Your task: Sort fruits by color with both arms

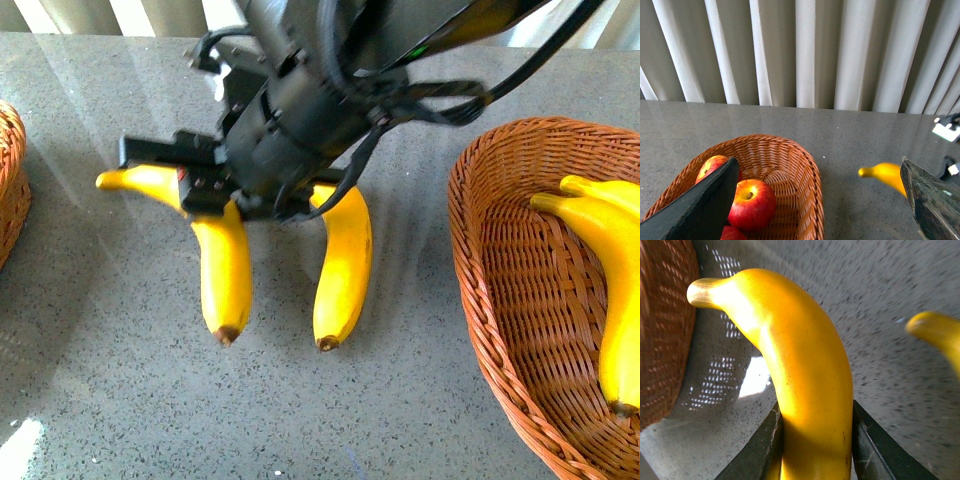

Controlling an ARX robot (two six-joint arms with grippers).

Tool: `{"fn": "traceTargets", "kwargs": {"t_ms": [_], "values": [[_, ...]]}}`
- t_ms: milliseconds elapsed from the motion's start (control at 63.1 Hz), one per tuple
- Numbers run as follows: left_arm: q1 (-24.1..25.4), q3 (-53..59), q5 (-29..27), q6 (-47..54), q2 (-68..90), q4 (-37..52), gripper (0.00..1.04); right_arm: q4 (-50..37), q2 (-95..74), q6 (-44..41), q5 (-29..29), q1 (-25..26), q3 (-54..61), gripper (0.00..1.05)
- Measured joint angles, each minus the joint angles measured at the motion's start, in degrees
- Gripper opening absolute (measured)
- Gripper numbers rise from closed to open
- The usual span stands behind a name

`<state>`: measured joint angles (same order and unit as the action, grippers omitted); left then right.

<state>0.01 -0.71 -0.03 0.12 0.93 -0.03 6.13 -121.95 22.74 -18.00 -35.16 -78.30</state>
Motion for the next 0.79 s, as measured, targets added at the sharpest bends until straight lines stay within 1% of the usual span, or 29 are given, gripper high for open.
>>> {"fn": "traceTargets", "kwargs": {"t_ms": [143,333,444,491,650,792], "values": [[0.0,0.0,0.0,0.0,0.0,0.0,0.96,-2.1,10.6,-0.1,-1.4,5.7,7.1,0.28],[0.0,0.0,0.0,0.0,0.0,0.0,0.96,-2.3,22.3,-3.2,-0.7,11.1,16.8,0.28],[0.0,0.0,0.0,0.0,0.0,0.0,0.96,-2.3,28.7,-3.6,-1.5,15.3,21.9,0.28],[0.0,0.0,0.0,0.0,0.0,0.0,0.96,-2.3,31.5,-3.7,-1.6,17.8,24.2,0.28],[0.0,0.0,0.0,0.0,0.0,0.0,0.96,-1.5,36.6,-5.4,-0.6,25.0,30.3,0.28],[0.0,0.0,0.0,0.0,0.0,0.0,0.96,-0.5,37.3,-7.4,0.0,28.4,35.1,0.28]]}}
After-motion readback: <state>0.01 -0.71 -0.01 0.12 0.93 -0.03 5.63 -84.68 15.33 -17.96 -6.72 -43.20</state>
